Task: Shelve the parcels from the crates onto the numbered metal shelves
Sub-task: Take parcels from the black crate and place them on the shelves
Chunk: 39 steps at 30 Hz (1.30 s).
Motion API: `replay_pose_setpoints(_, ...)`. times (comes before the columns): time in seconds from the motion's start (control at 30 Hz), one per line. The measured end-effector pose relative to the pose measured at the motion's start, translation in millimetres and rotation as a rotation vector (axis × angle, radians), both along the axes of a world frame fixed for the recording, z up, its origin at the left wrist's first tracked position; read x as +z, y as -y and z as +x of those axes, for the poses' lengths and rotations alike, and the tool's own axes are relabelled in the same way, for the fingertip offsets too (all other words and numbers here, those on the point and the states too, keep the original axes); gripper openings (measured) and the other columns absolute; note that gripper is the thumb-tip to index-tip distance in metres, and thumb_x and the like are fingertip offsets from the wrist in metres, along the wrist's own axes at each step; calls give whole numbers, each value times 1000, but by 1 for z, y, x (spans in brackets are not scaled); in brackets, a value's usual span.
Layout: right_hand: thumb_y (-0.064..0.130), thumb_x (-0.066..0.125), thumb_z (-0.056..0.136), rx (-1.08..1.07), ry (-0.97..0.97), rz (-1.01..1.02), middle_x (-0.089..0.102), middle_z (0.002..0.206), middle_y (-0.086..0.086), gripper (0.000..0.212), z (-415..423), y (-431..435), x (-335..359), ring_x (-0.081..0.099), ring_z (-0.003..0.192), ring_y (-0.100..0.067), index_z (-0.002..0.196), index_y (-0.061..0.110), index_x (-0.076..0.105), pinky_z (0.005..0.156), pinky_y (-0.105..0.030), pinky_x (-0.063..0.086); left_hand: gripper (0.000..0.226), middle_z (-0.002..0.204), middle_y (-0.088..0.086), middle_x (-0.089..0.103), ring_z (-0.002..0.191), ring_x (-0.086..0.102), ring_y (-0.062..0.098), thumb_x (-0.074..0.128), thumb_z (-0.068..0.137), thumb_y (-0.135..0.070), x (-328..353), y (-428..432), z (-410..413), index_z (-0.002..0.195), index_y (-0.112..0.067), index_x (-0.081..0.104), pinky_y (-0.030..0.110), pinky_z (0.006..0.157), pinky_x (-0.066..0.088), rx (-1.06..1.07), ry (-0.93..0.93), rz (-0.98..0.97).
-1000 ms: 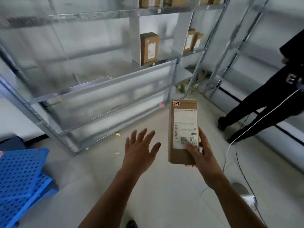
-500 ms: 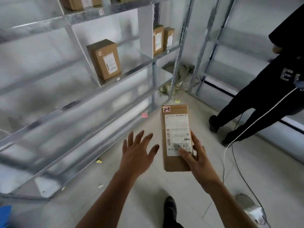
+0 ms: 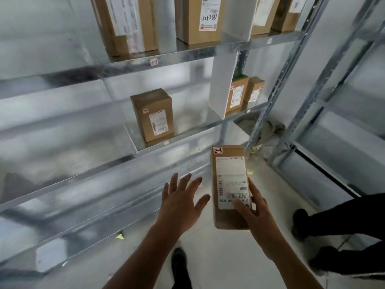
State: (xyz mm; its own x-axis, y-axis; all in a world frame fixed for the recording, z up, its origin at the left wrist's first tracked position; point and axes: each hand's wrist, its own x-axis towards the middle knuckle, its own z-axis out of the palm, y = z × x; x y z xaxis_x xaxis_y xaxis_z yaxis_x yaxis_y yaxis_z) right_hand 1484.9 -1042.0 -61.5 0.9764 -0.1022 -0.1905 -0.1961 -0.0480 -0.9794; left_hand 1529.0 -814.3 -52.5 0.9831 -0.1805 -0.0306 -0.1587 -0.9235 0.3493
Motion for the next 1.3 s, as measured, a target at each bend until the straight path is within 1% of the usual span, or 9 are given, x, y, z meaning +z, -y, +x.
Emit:
replay_pose_setpoints(0.27,58,73,80,86,-11,-101,54,140,-5,81,158,2,3,68,116,-21,153,56,35,79,-40,66,68,172,-6,12,159,-5,30,32,98,-73,-12,-1,152,159,-44,20,50,122,-3,44,-57,-109)
replay_pose_setpoints(0.47,50,70,89,171,45,-116,65,131,6,72,262,9,7,70,113,-11,154,48,39,76,-36,65,68,171,-6,19,159,9,29,40,99,-69,-7,3,242,159,-42,23,57,126,16,15,-73,-160)
replay_pose_setpoints(0.57,49,71,91,225,68,-93,64,134,14,64,306,14,4,68,117,-8,147,57,42,79,-30,64,66,169,-5,24,157,16,24,43,99,-66,-11,10,272,158,-41,25,54,125,23,63,-74,-200)
replay_pose_setpoints(0.63,35,69,98,302,91,-62,67,128,24,54,335,17,4,67,116,-1,139,63,48,77,-21,62,65,168,-5,28,155,23,21,45,100,-64,-18,17,288,158,-41,28,48,121,27,105,-76,-218)
replay_pose_setpoints(0.7,26,69,99,353,94,-29,68,129,18,55,365,24,-2,67,120,-6,141,55,50,80,-27,63,63,166,-5,32,152,29,20,48,100,-61,-22,26,304,157,-40,32,45,118,32,169,-104,-280)
replay_pose_setpoints(0.83,31,71,95,419,3,79,58,140,-9,69,424,36,-17,63,129,-26,156,29,37,93,-55,61,64,165,-5,35,149,37,19,35,96,-63,-19,53,334,157,-44,29,37,112,36,278,-226,-510)
replay_pose_setpoints(1.03,41,66,99,579,90,-32,51,145,-7,69,493,40,-26,61,130,-22,158,31,32,94,-52,62,72,158,-8,44,133,53,11,48,92,-67,-22,81,366,155,-58,16,43,104,55,408,-276,-843)
replay_pose_setpoints(1.2,40,71,90,698,118,-24,42,150,-8,80,526,35,-29,54,136,-26,155,42,24,94,-48,62,76,150,-4,50,126,61,11,66,98,-27,-37,85,387,154,-55,23,40,95,60,481,-233,-1099)
replay_pose_setpoints(1.3,43,73,86,766,139,-73,42,151,2,83,540,32,-30,53,134,-18,147,50,18,89,-23,61,87,156,-4,44,128,58,8,74,93,-14,-46,81,394,151,-53,23,32,90,60,517,-177,-1063)
